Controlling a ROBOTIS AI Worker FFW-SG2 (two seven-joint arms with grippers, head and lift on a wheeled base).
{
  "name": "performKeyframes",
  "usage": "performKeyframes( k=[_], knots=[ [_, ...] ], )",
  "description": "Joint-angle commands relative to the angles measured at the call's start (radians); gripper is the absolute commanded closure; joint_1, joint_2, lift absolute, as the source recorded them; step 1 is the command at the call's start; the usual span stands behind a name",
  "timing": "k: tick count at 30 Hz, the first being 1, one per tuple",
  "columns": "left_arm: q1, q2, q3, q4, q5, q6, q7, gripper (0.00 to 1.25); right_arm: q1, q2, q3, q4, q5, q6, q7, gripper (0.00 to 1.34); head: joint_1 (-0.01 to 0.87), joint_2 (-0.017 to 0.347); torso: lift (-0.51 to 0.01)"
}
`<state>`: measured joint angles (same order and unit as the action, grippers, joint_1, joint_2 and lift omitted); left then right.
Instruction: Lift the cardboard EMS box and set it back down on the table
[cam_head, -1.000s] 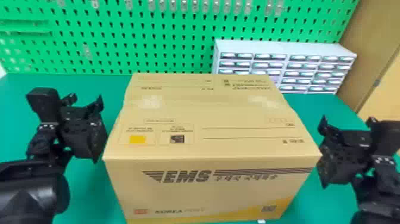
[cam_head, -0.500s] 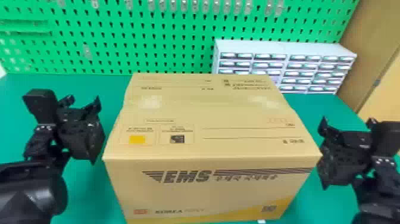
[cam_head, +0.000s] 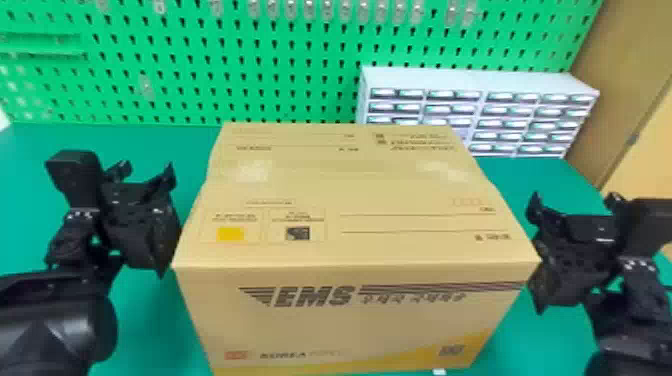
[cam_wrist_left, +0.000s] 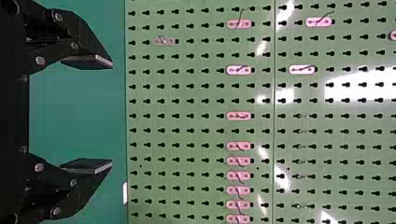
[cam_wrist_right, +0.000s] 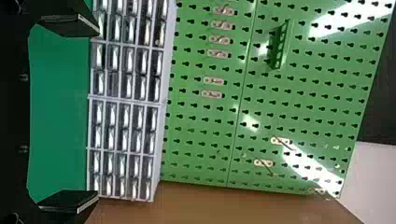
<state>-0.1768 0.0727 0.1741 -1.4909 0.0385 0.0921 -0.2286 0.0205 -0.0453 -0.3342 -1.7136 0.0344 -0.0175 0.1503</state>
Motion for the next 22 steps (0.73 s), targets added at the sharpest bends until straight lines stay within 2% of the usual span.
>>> performKeyframes(
  k=[1, 8, 13, 22],
  knots=[
    [0.0, 0.001, -0.007, 0.0, -0.002, 0.003, 0.0, 0.5, -0.001, -0.004, 0.02, 0.0, -0.011, 0.007, 0.0, 0.08, 0.678, -0.014, -0.098],
    [0.002, 0.001, -0.008, 0.0, -0.006, 0.003, 0.0, 0.5, -0.004, 0.022, 0.004, -0.001, 0.041, -0.013, 0.0, 0.08, 0.678, -0.014, -0.098],
    [0.002, -0.001, -0.01, 0.0, -0.008, 0.003, 0.0, 0.5, -0.001, 0.013, 0.003, -0.001, 0.044, -0.029, 0.0, 0.08, 0.678, -0.014, -0.087],
    [0.002, 0.001, -0.008, 0.0, -0.008, 0.003, 0.0, 0.5, -0.001, 0.015, 0.007, -0.001, 0.044, -0.044, 0.0, 0.08, 0.678, -0.014, -0.082]
  ],
)
